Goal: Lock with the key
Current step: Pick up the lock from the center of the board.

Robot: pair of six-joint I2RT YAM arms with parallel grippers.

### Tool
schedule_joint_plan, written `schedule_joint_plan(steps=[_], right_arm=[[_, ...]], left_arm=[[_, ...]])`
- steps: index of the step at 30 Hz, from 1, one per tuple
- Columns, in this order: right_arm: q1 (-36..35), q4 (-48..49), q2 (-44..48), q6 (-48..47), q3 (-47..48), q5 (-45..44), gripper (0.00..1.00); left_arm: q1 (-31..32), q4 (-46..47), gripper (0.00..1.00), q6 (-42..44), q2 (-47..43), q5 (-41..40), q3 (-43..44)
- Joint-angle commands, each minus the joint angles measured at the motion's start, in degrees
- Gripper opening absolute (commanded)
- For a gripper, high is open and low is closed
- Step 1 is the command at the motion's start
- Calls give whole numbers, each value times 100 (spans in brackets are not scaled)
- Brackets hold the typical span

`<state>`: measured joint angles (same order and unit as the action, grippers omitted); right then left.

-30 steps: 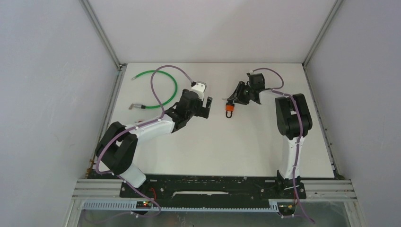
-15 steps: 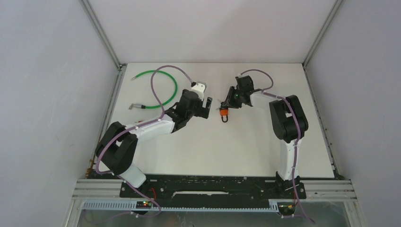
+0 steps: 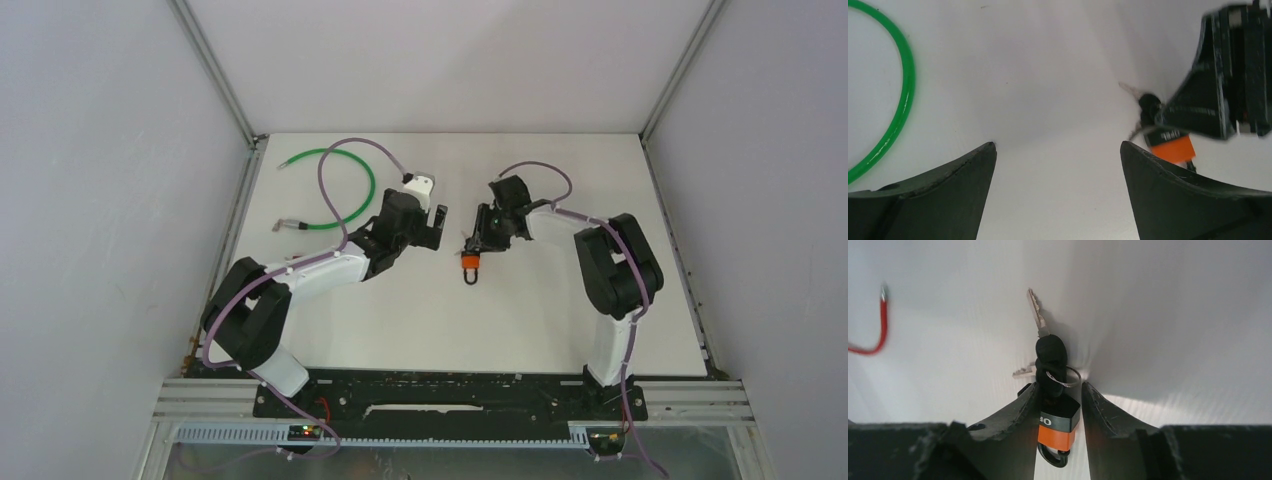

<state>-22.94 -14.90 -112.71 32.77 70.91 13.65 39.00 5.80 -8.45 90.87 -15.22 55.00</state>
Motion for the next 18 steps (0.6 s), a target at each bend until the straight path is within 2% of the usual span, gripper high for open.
schedule_joint_plan(steps=[1,9,18], right_arm=[[-444,-207,673,-8,-769,-3,40],[-1060,-471,1635,166,-1705,-403,48],[-1043,-1019,3442,423,-2498,-1362,57]], left_arm=[[4,88,97,133,-172,-175,218],[6,73,97,150,-330,-225,173],[228,-447,98,-250,-832,-243,328]])
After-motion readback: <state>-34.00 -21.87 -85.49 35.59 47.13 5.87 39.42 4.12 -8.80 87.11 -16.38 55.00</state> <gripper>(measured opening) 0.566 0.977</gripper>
